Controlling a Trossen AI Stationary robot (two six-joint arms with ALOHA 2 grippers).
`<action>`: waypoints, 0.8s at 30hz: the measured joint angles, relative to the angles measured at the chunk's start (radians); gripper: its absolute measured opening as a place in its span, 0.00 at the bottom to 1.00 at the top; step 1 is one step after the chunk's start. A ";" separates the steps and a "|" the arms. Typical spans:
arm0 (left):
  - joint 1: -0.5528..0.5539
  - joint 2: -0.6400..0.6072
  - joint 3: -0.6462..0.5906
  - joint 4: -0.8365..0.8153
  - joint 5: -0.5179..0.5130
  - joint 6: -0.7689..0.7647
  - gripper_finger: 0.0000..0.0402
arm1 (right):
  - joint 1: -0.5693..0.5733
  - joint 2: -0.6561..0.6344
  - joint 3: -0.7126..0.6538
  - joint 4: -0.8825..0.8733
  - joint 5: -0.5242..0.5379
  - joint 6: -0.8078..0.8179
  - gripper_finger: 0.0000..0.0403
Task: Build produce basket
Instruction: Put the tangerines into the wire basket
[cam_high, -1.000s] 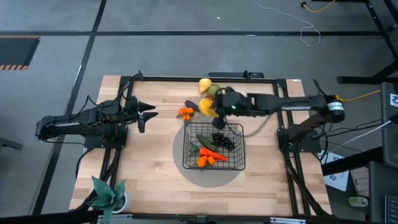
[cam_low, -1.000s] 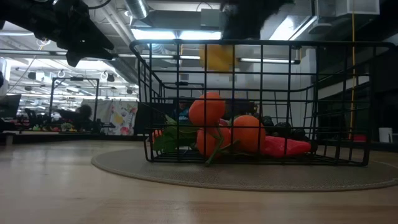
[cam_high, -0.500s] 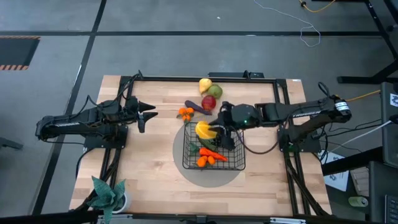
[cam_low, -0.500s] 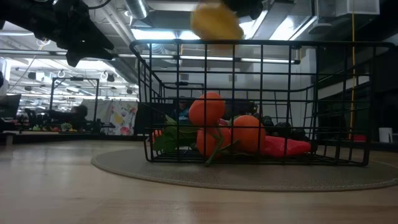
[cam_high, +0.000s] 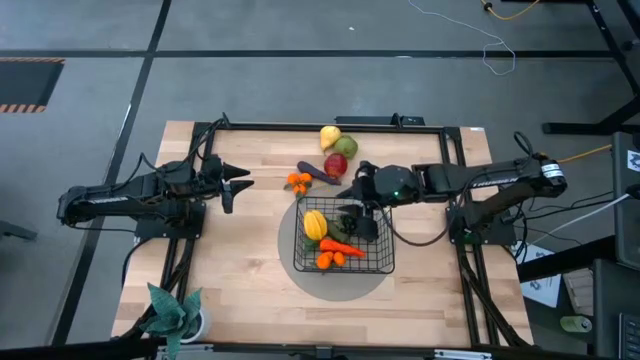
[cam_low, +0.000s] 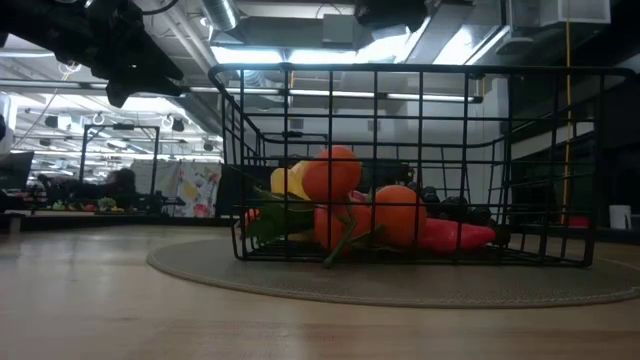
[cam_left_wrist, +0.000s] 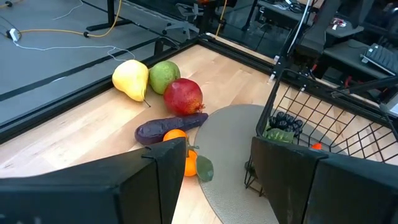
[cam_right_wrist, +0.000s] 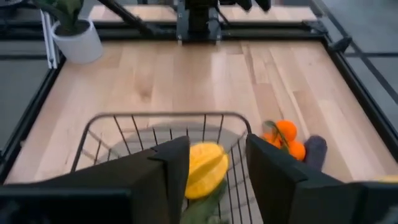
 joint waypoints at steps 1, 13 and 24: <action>0.000 0.000 0.000 0.000 0.000 0.000 0.43 | 0.000 -0.008 0.000 -0.025 0.000 0.000 0.36; 0.000 0.000 0.000 -0.009 0.000 0.000 0.43 | 0.099 -0.166 -0.004 -0.397 0.321 0.232 0.36; 0.000 0.006 0.000 -0.042 0.001 -0.013 0.43 | 0.369 -0.370 -0.287 -0.479 0.645 0.567 0.36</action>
